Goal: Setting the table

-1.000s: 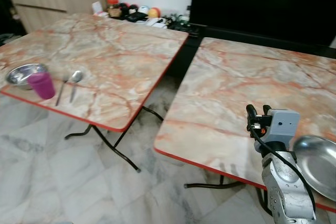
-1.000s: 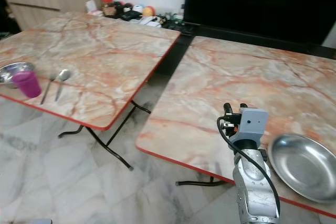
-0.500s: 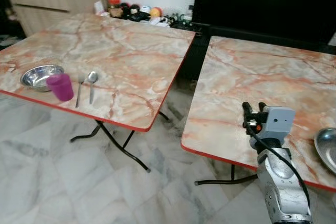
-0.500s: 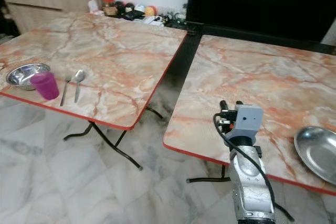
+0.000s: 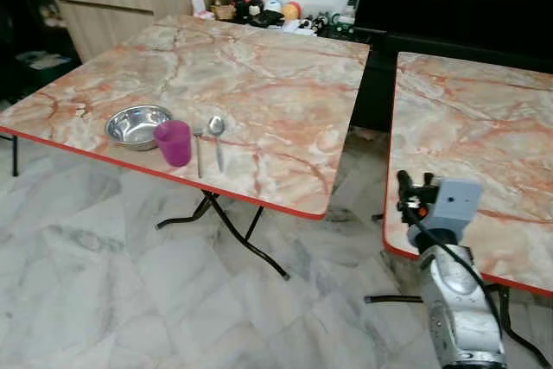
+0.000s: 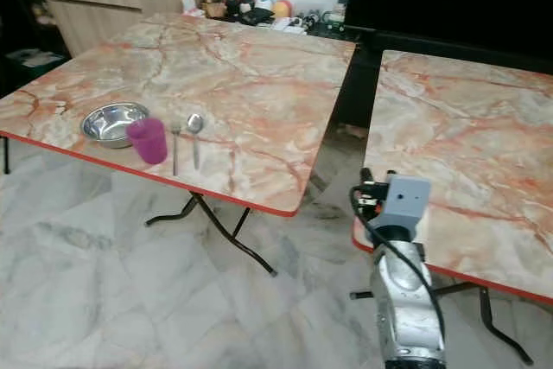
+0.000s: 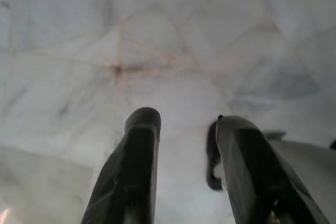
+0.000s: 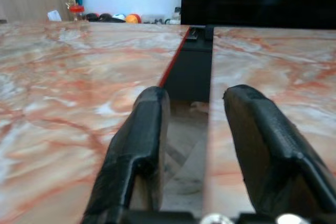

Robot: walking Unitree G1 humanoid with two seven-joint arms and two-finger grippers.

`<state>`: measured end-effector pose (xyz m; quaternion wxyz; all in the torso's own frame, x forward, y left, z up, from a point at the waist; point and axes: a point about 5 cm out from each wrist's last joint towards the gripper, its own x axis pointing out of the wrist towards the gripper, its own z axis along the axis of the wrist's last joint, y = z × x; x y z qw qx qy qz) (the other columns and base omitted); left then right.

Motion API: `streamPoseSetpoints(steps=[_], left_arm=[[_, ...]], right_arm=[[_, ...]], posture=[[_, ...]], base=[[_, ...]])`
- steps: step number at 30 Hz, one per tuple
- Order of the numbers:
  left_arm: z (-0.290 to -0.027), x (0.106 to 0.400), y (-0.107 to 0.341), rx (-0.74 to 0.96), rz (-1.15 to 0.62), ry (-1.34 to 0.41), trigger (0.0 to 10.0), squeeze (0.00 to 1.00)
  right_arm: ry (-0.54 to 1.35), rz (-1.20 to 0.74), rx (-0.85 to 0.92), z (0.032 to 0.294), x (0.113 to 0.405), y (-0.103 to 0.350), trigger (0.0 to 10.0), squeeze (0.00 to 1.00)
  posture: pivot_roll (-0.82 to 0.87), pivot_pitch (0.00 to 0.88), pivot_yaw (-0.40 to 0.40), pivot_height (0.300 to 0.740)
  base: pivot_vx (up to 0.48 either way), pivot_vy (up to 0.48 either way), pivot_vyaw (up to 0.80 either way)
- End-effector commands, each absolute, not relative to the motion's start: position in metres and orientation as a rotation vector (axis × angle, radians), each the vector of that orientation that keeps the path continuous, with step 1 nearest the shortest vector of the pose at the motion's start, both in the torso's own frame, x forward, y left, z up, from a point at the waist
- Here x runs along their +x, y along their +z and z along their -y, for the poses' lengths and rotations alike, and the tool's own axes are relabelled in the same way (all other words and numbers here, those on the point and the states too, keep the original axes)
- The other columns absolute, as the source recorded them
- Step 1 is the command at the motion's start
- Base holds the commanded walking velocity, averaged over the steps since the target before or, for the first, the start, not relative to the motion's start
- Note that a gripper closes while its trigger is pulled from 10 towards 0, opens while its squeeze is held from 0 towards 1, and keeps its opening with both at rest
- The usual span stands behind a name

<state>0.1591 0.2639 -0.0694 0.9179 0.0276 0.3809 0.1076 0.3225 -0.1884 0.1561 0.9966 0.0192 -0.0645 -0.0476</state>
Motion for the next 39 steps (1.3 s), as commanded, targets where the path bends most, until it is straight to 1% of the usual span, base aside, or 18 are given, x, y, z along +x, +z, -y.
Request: streamPoseSetpoints(steps=[1, 23, 27, 32, 39], left_arm=[[-0.267, 0.146, -0.075, 0.048, -0.827, 0.242, 10.0, 0.0], [-0.266, 0.145, -0.075, 0.04, -0.823, 0.245, 10.0, 0.0], [-0.267, 0.145, -0.075, 0.04, -0.82, 0.247, 10.0, 0.0], [-0.267, 0.146, -0.074, 0.047, -0.813, 0.236, 10.0, 0.0], [-0.266, 0.146, -0.074, 0.047, -0.809, 0.234, 10.0, 0.0]], right_arm=[[-0.068, 0.16, 0.055, 0.18, 0.323, 0.162, 10.0, 0.0], [-0.066, 0.173, 0.059, 0.175, 0.325, 0.163, 10.0, 0.0], [-0.048, 0.166, 0.07, 0.169, 0.323, 0.16, 10.0, 0.0], [-0.039, 0.14, 0.088, 0.163, 0.316, 0.151, 10.0, 0.0], [-0.033, 0.13, 0.092, 0.161, 0.314, 0.148, 10.0, 0.0]], posture=[[0.05, 0.158, -0.028, 0.74], [0.05, 0.164, -0.032, 0.74], [0.06, 0.163, -0.032, 0.74], [0.06, 0.163, -0.031, 0.74], [0.06, 0.163, -0.031, 0.74]], base=[[0.0, 0.48, 0.0], [0.0, 0.48, 0.0], [0.0, 0.448, 0.0], [0.0, 0.0, 0.0], [0.0, 0.0, 0.0]])
